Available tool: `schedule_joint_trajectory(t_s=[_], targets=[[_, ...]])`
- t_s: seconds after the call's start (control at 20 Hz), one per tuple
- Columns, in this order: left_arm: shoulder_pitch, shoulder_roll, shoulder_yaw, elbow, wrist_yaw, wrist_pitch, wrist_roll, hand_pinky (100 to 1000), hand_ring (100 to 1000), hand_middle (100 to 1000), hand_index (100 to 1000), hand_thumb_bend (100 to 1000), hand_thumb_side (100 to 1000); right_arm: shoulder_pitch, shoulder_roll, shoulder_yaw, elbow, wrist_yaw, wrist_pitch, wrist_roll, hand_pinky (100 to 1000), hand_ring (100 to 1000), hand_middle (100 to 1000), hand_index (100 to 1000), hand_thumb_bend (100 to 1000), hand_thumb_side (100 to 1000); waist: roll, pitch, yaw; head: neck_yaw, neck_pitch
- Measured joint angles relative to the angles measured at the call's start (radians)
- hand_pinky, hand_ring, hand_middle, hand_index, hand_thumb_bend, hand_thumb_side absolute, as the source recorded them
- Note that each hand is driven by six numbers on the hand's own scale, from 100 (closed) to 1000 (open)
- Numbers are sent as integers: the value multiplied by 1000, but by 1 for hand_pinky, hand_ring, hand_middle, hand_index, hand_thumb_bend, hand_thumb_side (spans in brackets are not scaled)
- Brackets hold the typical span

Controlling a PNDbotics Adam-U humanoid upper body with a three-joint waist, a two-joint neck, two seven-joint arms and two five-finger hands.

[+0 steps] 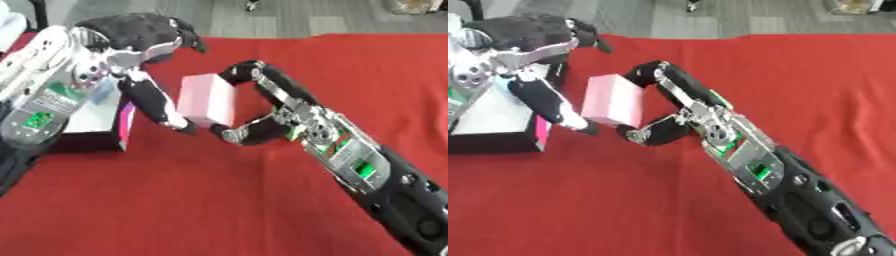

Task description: Pick up the objects with one hand, pass them to the other hand, and then place them into the box on the other side of the table.

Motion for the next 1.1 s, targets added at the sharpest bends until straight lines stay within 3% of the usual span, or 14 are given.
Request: schedule_joint_trajectory(t_s=[0.55, 1.1], targets=[[0, 0, -18, 25, 44, -7, 18, 816, 867, 789, 863, 639, 406, -1, 0, 6, -26, 29, -12, 4, 834, 700, 563, 603, 131, 100, 0, 0, -2, 0, -1], [5, -1, -26, 28, 102, 23, 58, 775, 818, 697, 728, 359, 344, -1, -5, 0, -27, 31, -7, 0, 833, 699, 563, 602, 135, 100, 0, 0, -2, 0, -1]])
